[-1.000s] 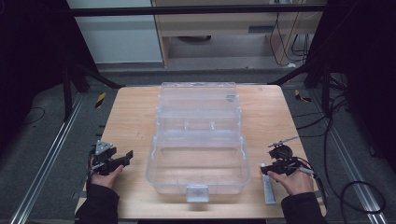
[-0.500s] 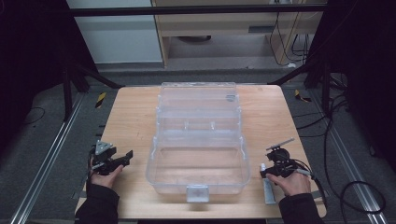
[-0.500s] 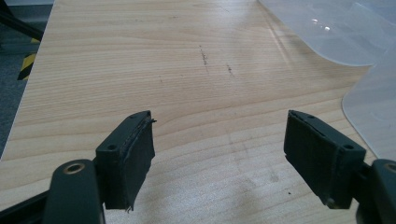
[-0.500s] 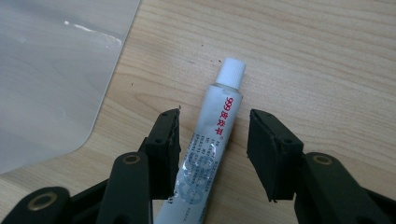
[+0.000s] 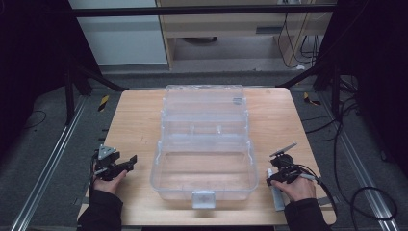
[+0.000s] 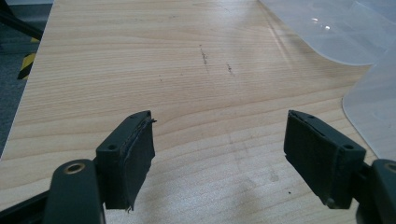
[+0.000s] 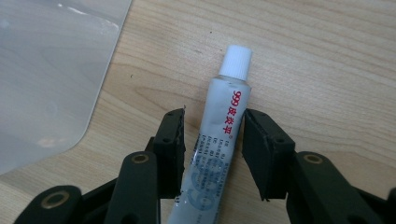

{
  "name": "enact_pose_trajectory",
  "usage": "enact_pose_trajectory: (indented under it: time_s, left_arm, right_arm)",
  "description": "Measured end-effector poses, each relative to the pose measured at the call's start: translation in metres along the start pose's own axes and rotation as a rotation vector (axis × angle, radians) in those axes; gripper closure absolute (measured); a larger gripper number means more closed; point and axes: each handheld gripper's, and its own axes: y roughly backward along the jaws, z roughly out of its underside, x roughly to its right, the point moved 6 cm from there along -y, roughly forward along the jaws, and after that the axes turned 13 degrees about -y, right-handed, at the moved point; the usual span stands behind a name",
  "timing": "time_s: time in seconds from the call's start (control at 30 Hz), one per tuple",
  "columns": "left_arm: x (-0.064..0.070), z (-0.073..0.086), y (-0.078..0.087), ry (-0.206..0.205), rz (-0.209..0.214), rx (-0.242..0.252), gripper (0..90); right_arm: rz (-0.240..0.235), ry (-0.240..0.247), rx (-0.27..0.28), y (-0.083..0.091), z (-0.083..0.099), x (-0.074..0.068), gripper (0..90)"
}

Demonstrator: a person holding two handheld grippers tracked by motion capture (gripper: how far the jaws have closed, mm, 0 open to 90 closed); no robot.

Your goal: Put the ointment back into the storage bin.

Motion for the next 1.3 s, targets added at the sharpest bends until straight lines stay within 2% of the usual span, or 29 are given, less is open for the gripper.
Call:
enact_pose_trajectory:
  time_s: [0.23, 0.37, 0.7, 0.8, 1.0, 1.1, 1.27, 1.3]
  left_arm:
    - [0.0, 0.0, 0.0, 0.003, 0.0, 0.0, 24.0]
    - [0.0, 0.0, 0.0, 0.001, 0.001, -0.001, 24.0]
    - [0.0, 0.0, 0.0, 0.002, 0.001, -0.001, 24.0]
    - [0.0, 0.0, 0.0, 0.002, 0.001, -0.002, 24.0]
    - [0.0, 0.0, -0.001, 0.001, 0.002, -0.005, 24.1]
    - [0.001, 0.0, -0.001, -0.002, 0.004, -0.009, 24.1]
    - [0.001, 0.0, -0.002, 0.0, 0.004, -0.008, 24.2]
    - [0.002, 0.0, -0.002, 0.0, 0.006, -0.011, 24.2]
  right_arm:
    - [0.03, 0.028, -0.032, -0.005, 0.001, -0.001, 65.0]
    - [0.031, 0.036, -0.039, -0.007, 0.001, -0.001, 68.9]
    - [0.034, 0.036, -0.048, -0.006, 0.002, -0.002, 69.6]
    - [0.034, 0.05, -0.036, -0.003, 0.001, 0.0, 69.7]
    - [0.016, 0.043, -0.007, 0.007, -0.001, 0.002, 69.8]
    - [-0.01, 0.038, 0.024, 0.016, -0.004, 0.006, 69.8]
    - [-0.011, 0.04, 0.054, 0.024, -0.007, 0.007, 69.8]
    - [-0.029, 0.047, 0.085, 0.029, -0.01, 0.006, 69.8]
